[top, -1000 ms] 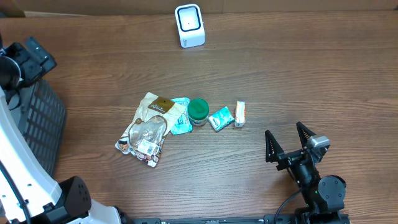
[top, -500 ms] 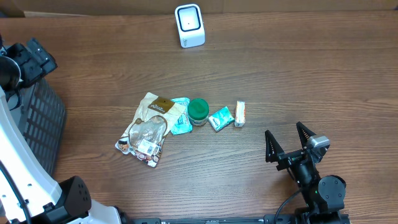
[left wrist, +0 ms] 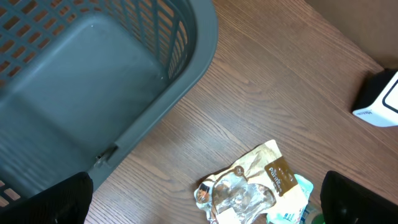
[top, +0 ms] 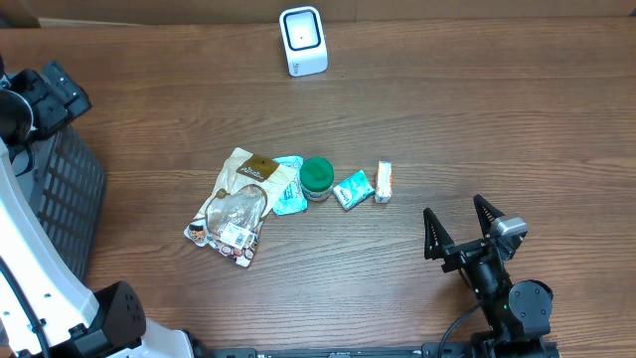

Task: Scan the item barcode
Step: 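Release the bag and retract the left gripper to the basket side, then reach the right gripper to the Pantree bag and grasp its label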

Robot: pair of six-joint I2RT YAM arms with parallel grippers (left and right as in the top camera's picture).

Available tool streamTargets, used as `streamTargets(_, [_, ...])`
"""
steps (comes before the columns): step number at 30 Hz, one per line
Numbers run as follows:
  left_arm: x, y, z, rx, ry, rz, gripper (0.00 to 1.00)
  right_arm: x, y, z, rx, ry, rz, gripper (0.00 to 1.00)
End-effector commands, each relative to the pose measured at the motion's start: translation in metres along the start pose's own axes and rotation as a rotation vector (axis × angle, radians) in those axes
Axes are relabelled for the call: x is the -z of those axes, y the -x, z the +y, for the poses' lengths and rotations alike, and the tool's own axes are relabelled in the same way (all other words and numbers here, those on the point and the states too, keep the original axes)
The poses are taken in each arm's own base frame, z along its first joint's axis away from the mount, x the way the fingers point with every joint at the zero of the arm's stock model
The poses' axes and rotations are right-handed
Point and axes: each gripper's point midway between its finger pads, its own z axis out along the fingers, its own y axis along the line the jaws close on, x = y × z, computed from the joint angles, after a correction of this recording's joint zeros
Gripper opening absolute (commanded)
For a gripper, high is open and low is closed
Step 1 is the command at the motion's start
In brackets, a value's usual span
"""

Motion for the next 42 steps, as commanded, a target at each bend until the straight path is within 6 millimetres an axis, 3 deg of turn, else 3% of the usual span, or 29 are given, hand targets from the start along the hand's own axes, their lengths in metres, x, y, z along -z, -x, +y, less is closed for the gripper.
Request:
streamTargets(1, [0.012, 0.001, 0.001, -0.018, -0.001, -0.036, 1.00, 0.000, -0.002, -0.001, -0.002, -0.004, -0.004, 1.00])
streamTargets(24, [0.012, 0.001, 0.001, -0.018, -0.001, -0.036, 1.00, 0.000, -0.002, 0.000, -0.002, 0.000, -0.003, 1.00])
streamTargets(29, [0.012, 0.001, 0.001, -0.018, -0.001, -0.036, 1.00, 0.000, -0.004, 0.008, -0.130, 0.046, 0.013, 1.00])
streamTargets(35, [0.012, 0.001, 0.001, -0.018, -0.001, -0.036, 1.00, 0.006, -0.007, 0.047, -0.136, 0.268, 0.083, 1.00])
streamTargets(42, [0.012, 0.001, 0.001, -0.018, -0.001, -0.036, 1.00, 0.013, 0.028, 0.075, -0.245, 0.354, 0.194, 1.00])
